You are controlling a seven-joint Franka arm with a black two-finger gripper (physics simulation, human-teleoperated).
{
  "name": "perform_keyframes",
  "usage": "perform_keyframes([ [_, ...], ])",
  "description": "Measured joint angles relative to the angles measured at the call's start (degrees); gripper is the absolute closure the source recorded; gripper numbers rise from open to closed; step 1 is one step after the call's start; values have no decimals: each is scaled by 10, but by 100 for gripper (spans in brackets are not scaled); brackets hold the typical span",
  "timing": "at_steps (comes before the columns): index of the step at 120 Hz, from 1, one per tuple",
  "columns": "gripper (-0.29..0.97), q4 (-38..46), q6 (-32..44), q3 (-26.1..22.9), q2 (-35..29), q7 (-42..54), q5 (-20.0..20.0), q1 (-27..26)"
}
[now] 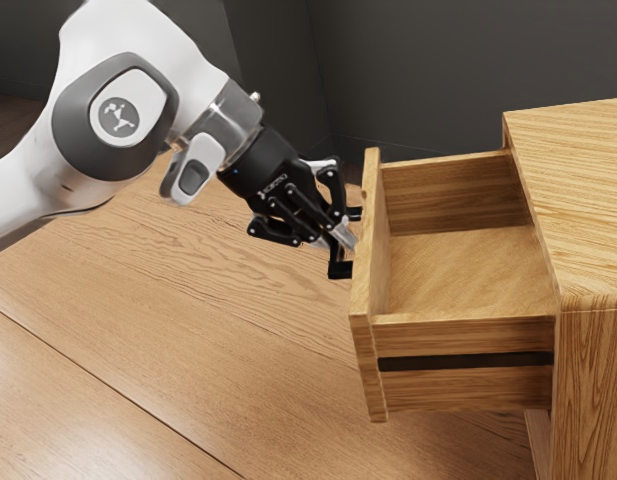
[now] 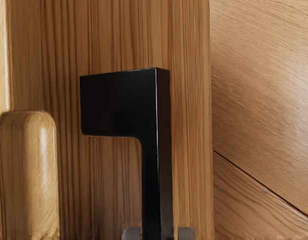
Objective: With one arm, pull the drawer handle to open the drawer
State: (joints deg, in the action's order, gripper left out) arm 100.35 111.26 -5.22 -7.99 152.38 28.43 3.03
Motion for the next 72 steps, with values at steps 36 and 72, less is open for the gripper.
perform_keyframes([
  [36, 77, 49, -3, 47, -46, 2, -4, -5],
  [72, 76, 88, -3, 80, -78, 5, -4, -16],
])
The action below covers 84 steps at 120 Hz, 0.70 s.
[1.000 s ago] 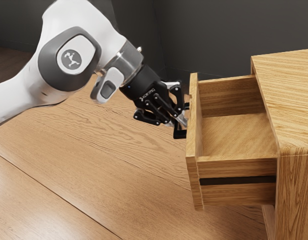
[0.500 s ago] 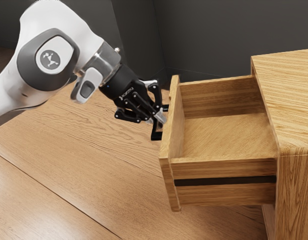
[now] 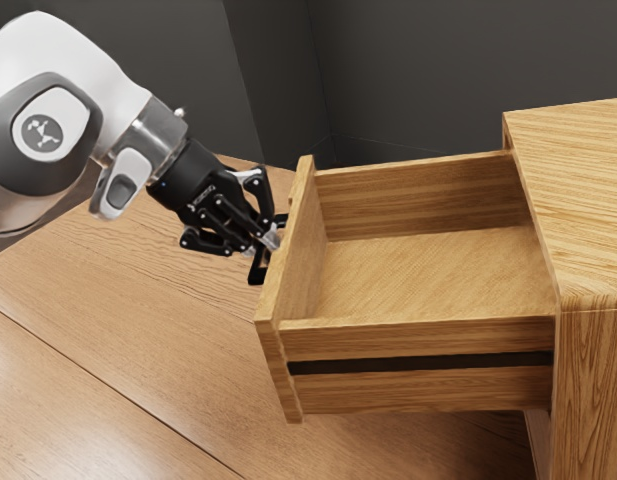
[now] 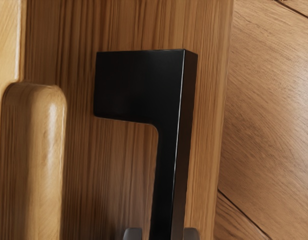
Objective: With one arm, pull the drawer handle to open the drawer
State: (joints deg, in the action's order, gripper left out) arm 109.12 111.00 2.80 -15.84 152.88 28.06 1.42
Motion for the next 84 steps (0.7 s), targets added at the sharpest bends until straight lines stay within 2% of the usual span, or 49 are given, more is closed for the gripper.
perform_keyframes([
  [25, 69, 1, -6, 14, -13, -1, -5, -4],
  [49, 56, -37, -32, 27, -45, -5, -14, -2],
  [63, 48, -190, -87, 4, 17, -52, -102, -3],
  [74, 38, -346, -163, -6, 121, -110, -168, -3],
  [84, 26, -405, -231, -10, 172, -178, -217, -13],
])
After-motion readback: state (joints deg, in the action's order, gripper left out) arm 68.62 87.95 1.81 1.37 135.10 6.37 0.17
